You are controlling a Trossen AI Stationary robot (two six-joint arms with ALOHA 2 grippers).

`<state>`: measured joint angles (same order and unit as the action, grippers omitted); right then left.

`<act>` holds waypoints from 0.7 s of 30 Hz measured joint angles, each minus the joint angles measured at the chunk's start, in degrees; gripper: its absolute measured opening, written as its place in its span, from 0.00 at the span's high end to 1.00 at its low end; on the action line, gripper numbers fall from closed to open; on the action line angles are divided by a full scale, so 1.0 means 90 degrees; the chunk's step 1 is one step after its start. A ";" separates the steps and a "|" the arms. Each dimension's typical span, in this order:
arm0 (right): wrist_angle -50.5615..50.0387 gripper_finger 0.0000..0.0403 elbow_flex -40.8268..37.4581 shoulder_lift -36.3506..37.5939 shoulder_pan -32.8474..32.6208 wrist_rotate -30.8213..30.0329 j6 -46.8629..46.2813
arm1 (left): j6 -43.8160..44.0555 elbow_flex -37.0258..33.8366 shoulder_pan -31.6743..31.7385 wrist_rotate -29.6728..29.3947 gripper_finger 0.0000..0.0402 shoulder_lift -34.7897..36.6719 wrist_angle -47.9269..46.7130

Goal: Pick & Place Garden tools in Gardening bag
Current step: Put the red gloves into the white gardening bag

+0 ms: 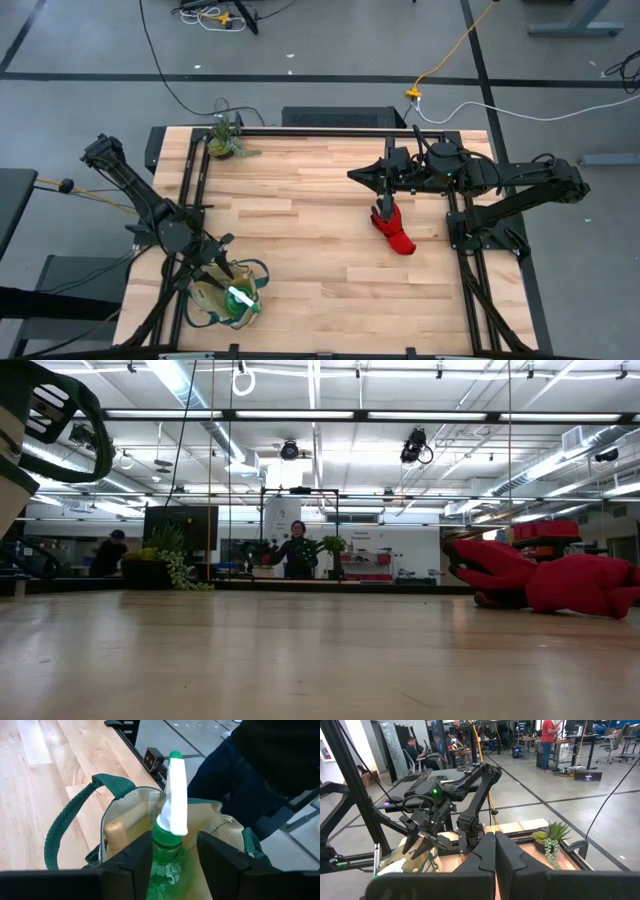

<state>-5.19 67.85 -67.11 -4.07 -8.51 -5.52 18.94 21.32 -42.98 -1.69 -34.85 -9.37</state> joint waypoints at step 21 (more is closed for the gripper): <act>-0.0005 1.00 0.0000 0.0000 -0.0001 0.0002 0.0070 | -0.0316 0.0407 0.0145 -0.0455 0.72 0.0044 0.0338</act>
<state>-5.23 67.85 -67.11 -4.07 -8.49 -4.89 16.10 24.98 -41.67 -5.79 -34.46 -6.33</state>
